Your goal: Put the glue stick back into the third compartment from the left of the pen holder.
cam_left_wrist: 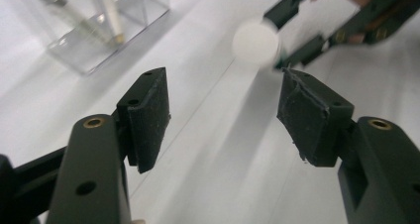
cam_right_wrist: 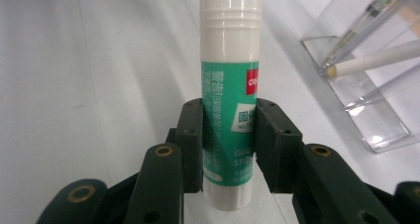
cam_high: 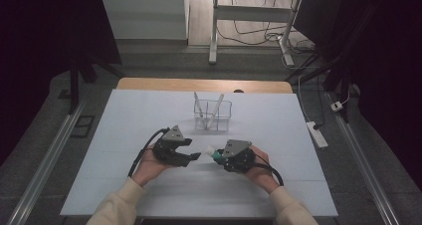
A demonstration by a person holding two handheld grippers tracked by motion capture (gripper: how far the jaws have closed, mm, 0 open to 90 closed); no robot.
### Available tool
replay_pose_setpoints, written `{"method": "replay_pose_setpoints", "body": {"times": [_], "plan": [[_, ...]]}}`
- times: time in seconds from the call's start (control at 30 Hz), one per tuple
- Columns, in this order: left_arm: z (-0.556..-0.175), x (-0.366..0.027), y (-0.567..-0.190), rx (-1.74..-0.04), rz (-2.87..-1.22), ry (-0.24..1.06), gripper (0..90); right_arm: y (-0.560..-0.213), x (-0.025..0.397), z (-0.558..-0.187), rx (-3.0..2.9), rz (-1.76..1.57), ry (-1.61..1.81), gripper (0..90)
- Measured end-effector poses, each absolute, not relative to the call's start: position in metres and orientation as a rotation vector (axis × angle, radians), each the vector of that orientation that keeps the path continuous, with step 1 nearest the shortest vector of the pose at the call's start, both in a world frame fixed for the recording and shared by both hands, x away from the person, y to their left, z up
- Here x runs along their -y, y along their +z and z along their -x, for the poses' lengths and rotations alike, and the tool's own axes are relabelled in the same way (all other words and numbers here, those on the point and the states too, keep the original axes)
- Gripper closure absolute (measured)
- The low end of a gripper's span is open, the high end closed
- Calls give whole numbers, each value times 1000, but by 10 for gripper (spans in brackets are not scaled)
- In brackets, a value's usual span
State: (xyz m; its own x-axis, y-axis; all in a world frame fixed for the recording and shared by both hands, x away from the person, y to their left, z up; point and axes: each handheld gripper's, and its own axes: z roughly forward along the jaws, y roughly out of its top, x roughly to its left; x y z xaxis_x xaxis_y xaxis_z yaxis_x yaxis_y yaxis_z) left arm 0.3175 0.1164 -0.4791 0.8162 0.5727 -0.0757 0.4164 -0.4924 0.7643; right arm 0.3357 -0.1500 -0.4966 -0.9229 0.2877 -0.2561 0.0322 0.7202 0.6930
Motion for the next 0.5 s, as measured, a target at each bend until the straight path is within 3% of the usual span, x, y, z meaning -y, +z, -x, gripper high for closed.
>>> {"method": "replay_pose_setpoints", "body": {"times": [0.5], "plan": [[-282, -175, -490, -880, -2107, 330, 343, -484, 167, -346, -2478, -398, 1144, 657]]}}
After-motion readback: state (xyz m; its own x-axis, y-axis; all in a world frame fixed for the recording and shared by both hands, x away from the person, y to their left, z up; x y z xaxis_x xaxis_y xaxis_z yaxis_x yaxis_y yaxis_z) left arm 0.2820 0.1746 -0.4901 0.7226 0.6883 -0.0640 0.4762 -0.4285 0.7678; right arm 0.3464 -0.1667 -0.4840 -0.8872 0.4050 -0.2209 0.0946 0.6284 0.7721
